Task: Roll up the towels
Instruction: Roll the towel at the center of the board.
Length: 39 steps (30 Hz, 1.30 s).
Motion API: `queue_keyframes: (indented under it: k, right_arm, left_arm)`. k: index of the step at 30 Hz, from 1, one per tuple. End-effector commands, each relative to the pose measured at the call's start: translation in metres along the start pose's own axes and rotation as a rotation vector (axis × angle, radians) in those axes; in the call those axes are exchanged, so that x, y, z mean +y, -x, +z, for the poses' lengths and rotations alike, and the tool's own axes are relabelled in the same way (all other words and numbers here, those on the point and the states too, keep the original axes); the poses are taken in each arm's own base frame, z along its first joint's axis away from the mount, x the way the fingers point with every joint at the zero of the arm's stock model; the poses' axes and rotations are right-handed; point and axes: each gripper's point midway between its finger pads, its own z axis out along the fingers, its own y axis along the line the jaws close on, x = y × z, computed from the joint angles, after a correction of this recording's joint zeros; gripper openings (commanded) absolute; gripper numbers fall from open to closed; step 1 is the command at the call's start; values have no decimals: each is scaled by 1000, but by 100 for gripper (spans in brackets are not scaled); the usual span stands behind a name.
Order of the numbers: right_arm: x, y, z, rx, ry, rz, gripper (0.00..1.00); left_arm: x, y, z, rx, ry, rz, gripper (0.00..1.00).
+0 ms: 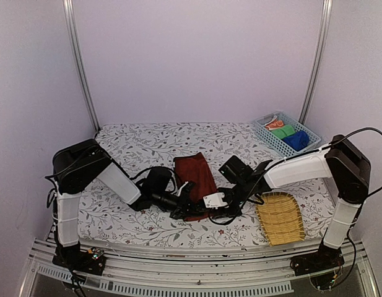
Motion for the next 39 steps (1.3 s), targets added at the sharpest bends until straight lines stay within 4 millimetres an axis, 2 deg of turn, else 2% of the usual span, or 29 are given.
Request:
queue_keyframes:
  k: [1,4,6,14,22,33,36,39]
  right_arm:
    - [2,10,-5,4,-28,-38,27]
    - [7,21,-11,-14,-14,-65,27]
    - [7,21,-9,-13,-17,-67,28]
    - [-3,-6,15,77,-73,-65,28]
    - [-9,5,-2,58,-111,-86,28]
    - [-13,-26,21,150,-153,-104,36]
    - [-14,-41,30,202,-164,-110,37]
    - [-11,-57,37,239,-146,-102,32]
  left_arm:
    - [21,-5,2,18,56,-40,0]
    - [23,-5,2,19,62,-46,0]
    - [25,-6,2,19,66,-47,0]
    - [27,-7,0,23,82,-46,0]
    - [30,-6,-1,22,93,-44,0]
    - [32,-6,-4,25,108,-40,0]
    - [33,-5,-6,26,116,-42,0]
    - [32,-4,-9,22,118,-38,0]
